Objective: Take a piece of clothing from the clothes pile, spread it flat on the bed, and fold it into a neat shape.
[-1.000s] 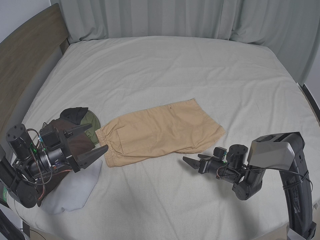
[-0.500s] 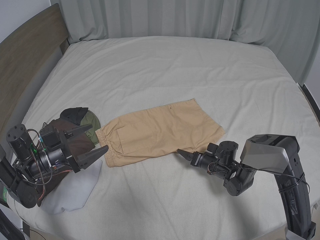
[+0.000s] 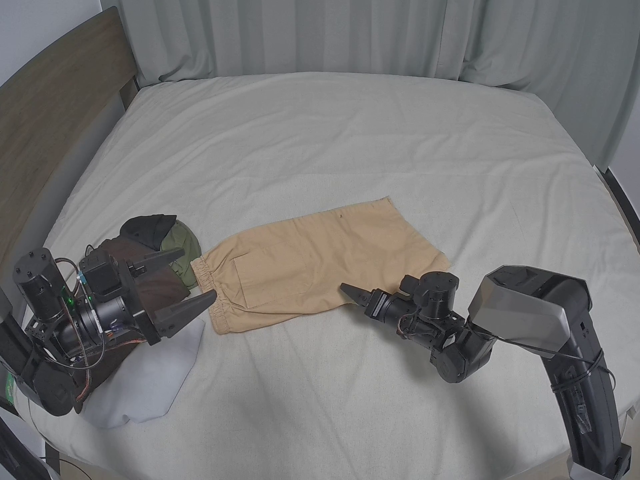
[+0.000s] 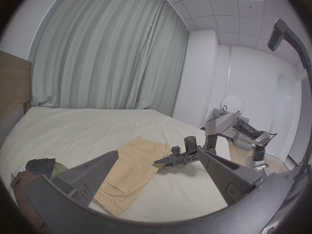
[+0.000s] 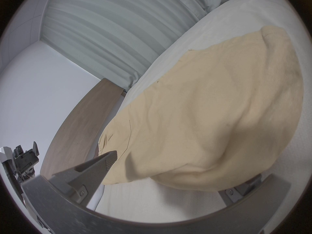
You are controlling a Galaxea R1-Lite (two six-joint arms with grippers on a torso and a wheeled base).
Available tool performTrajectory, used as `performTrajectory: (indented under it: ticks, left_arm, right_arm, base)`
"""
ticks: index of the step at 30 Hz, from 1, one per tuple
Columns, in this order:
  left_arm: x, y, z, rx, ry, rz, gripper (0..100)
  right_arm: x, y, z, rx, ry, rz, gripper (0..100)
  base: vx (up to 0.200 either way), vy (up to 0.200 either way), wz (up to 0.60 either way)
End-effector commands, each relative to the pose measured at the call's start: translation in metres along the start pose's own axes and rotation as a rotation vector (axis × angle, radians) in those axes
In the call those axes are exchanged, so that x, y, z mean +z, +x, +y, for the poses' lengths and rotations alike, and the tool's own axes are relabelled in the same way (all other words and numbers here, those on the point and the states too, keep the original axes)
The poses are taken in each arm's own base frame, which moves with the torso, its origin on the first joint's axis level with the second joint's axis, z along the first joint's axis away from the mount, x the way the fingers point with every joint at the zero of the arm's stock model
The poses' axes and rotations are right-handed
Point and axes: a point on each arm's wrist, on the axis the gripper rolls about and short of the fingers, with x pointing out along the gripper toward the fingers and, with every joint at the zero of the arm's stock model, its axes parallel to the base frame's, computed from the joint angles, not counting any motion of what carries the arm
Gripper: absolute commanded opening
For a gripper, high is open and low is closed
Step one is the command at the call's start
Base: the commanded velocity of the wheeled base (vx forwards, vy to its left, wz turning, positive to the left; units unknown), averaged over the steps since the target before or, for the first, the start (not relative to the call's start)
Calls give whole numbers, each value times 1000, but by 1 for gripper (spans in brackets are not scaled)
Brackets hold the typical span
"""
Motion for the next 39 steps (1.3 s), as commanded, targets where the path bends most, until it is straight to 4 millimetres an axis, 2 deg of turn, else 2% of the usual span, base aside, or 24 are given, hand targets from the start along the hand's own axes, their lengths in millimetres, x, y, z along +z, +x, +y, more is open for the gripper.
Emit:
performTrajectory:
  ticks: [1, 9, 10, 28, 39]
  left_arm:
    - [-1, 1, 1, 0, -4, 3, 100]
    - [-2, 1, 1, 0, -9, 5, 100]
    - [-2, 1, 1, 0, -12, 6, 100]
    - [-10, 4, 1, -9, -28, 27, 100]
    - [-11, 5, 1, -10, -36, 32, 100]
  right_arm:
    - [-3, 3, -1, 3, 0, 2, 100]
    - [-4, 3, -2, 3, 19, 2, 100]
    - [-4, 3, -2, 3, 25, 2, 0]
    - [-5, 1, -3, -7, 37, -5, 0]
    - [-13, -18, -4, -29, 41, 18, 0]
  base:
    - [0, 0, 0]
    - [0, 0, 0]
    - [0, 0, 0]
    - [0, 0, 0]
    - [0, 0, 0]
